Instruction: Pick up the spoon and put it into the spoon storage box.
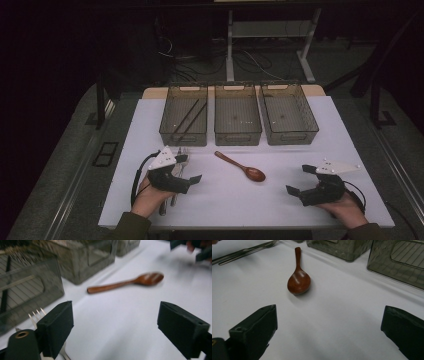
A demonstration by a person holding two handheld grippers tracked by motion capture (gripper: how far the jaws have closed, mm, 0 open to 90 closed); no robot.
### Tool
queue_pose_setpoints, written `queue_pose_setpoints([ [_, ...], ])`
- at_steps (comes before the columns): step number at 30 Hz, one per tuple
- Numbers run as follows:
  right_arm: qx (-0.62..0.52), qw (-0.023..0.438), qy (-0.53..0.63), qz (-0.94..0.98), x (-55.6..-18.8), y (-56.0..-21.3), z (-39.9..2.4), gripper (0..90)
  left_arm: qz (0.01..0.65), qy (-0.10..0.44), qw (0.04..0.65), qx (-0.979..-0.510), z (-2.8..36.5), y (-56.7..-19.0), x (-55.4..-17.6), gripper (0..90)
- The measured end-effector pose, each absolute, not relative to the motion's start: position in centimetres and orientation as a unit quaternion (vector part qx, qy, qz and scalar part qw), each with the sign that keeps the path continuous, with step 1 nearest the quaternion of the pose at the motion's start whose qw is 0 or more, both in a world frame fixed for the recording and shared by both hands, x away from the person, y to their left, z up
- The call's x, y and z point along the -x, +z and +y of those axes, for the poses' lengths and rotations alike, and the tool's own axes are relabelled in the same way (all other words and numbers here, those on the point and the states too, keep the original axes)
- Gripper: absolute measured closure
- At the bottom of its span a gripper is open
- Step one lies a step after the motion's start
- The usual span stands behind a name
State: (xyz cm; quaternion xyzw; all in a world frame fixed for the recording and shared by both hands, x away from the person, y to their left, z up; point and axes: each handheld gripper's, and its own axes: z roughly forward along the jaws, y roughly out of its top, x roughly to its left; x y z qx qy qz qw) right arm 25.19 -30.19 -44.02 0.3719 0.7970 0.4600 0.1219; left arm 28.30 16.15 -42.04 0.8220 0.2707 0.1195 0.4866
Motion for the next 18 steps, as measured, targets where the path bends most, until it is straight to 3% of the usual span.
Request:
queue_pose_setpoints([
  [8, -0.374, 0.118, 0.462, 0.795, -25.4, -43.1, -30.0, 0.1, 0.276, 0.114, 0.485, -0.822, 16.1, -42.8, -27.4, 0.0],
  [18, -0.379, 0.112, 0.456, 0.797, -26.2, -42.6, -29.0, 0.1, 0.277, 0.108, 0.478, -0.826, 15.9, -42.9, -27.4, 0.0],
])
